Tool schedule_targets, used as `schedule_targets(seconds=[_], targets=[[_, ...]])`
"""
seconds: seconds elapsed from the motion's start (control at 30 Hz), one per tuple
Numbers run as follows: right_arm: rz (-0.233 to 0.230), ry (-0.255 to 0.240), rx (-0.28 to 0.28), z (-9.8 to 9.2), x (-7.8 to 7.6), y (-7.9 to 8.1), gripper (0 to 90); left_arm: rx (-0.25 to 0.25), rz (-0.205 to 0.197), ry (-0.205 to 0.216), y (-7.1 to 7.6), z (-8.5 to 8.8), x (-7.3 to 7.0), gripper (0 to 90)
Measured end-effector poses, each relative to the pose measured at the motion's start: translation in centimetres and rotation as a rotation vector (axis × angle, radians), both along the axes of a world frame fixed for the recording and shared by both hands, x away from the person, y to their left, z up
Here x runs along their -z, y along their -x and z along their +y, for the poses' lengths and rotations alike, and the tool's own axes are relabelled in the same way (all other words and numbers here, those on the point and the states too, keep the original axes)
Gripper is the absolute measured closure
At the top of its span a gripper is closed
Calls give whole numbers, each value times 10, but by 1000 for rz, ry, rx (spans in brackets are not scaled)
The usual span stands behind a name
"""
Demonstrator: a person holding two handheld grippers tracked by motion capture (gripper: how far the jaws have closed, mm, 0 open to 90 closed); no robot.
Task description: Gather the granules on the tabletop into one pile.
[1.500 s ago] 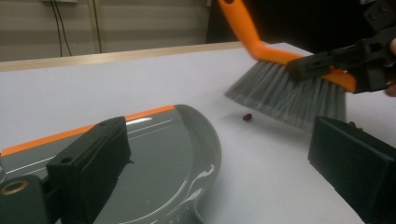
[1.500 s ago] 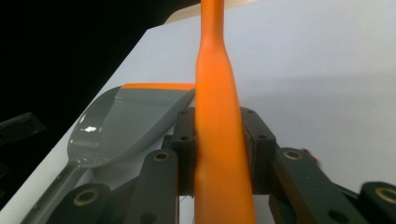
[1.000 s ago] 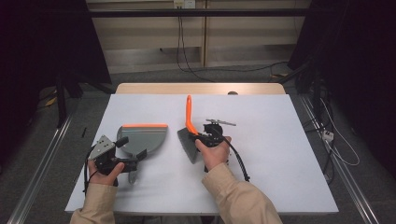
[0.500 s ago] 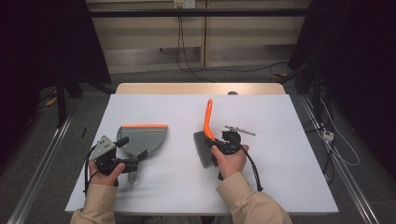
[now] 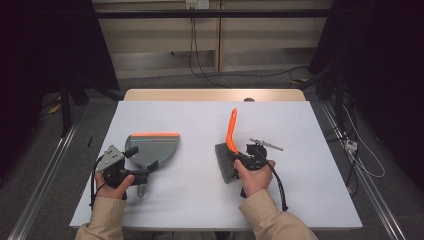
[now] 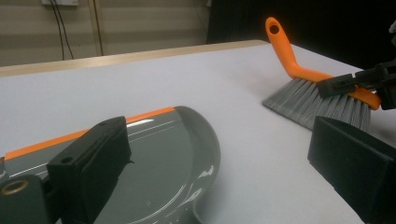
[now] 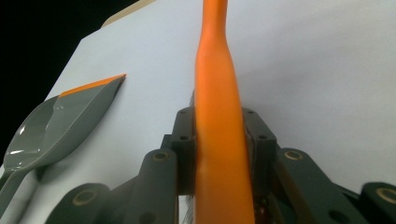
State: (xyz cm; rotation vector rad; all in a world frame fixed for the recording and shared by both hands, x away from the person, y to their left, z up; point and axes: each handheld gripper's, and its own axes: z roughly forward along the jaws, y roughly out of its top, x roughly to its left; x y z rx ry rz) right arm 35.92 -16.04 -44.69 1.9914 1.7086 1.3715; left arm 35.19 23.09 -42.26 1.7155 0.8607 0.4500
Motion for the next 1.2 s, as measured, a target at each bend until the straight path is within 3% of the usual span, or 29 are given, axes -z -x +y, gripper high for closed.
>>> schedule_targets(seconds=[0.2, 0.33, 0.73, 0.97, 1.2], targets=[[-1, 19, 3, -6, -3, 6, 710, 4, -2, -2, 0, -1, 0, 55], [3, -4, 13, -8, -2, 7, 710, 6, -1, -3, -1, -2, 0, 55], [-1, 8, 7, -13, -5, 11, 711, 11, 1, -7, -1, -4, 1, 55], [-30, -24, -1, -10, -9, 8, 713, 15, 3, -12, -2, -6, 1, 55], [-92, -59, -44, -11, -29, 1, 713, 11, 3, -7, -2, -5, 1, 55]])
